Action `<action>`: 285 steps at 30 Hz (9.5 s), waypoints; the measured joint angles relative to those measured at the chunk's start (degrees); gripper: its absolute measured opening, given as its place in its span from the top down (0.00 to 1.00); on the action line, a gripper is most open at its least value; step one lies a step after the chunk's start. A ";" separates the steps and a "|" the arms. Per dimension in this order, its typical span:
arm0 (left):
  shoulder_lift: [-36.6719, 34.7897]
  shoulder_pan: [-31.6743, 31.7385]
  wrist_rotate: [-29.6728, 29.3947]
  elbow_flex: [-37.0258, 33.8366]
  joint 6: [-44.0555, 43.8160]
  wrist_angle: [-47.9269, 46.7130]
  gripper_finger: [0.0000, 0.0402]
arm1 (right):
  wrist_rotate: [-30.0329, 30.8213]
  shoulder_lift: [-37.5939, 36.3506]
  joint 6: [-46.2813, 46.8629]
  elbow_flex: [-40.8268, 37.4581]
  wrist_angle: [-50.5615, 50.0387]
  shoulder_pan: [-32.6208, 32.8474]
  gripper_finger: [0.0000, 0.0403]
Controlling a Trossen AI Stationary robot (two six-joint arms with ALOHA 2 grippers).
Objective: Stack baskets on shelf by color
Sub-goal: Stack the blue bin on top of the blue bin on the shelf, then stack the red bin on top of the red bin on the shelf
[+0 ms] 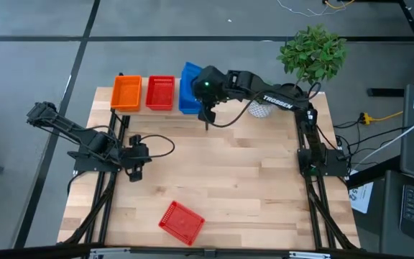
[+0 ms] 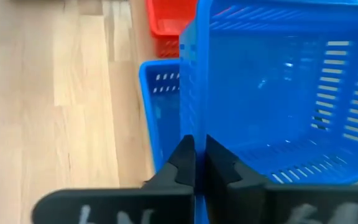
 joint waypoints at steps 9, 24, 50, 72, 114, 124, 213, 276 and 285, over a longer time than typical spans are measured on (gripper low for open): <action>-0.01 0.00 -0.17 0.00 -0.03 0.02 1.00 | -0.01 0.38 1.30 0.02 -1.83 0.27 0.99; -0.01 0.00 -0.09 0.00 -0.37 0.02 0.99 | -0.04 1.12 3.91 0.04 -2.67 0.28 0.96; -0.01 0.00 -0.04 0.00 -1.05 0.00 0.99 | -1.06 1.12 0.89 0.04 -1.51 0.39 0.96; -0.01 0.01 -0.04 0.00 -1.21 0.00 0.97 | -18.60 1.10 20.65 0.04 -2.31 1.27 0.58; 47.29 -19.48 6.00 32.78 -35.51 8.97 0.94 | -8.25 -25.89 28.56 -49.69 -10.92 31.13 0.61; 48.03 -16.34 11.90 33.44 -45.91 7.46 0.87 | -8.47 -42.32 38.12 -73.71 4.73 36.11 0.61; 58.37 -2.90 4.00 54.38 -18.19 -24.66 0.77 | -3.87 -47.29 47.64 -88.92 25.15 40.48 0.61; 43.08 10.33 -7.44 69.45 2.36 -48.82 1.00 | -3.98 -47.33 48.85 -88.92 25.70 40.49 0.61; 38.55 35.56 -5.89 70.29 33.10 -46.31 1.00 | -3.98 -47.33 48.89 -88.92 26.07 40.48 0.61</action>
